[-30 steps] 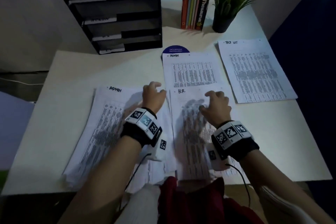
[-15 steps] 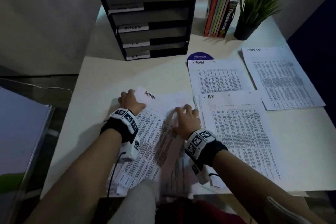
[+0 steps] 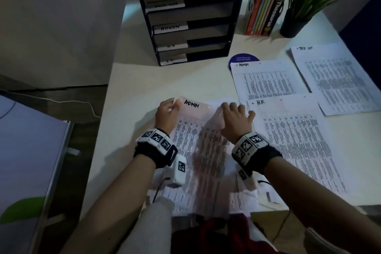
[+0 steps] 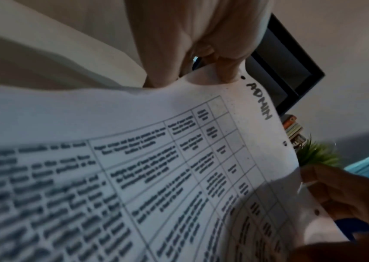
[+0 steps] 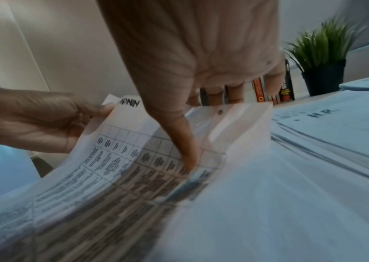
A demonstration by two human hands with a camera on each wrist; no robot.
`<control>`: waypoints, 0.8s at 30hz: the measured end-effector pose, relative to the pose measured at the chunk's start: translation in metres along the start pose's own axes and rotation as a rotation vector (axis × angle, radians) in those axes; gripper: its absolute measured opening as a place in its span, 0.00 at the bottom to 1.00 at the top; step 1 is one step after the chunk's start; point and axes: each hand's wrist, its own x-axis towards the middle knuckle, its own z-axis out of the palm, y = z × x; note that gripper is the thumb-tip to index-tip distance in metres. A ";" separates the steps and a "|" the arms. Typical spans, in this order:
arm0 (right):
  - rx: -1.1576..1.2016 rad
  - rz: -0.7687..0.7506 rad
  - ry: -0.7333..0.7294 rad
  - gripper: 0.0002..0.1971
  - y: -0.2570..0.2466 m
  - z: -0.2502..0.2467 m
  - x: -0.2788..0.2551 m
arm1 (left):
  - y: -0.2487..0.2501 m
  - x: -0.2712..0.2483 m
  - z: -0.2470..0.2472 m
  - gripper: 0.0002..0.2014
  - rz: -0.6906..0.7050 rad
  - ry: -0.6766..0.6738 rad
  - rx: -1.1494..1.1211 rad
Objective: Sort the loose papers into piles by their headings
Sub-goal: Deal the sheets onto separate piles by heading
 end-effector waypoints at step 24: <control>0.073 -0.261 0.093 0.12 -0.004 0.029 -0.029 | -0.012 -0.036 0.022 0.13 -0.096 -0.314 0.091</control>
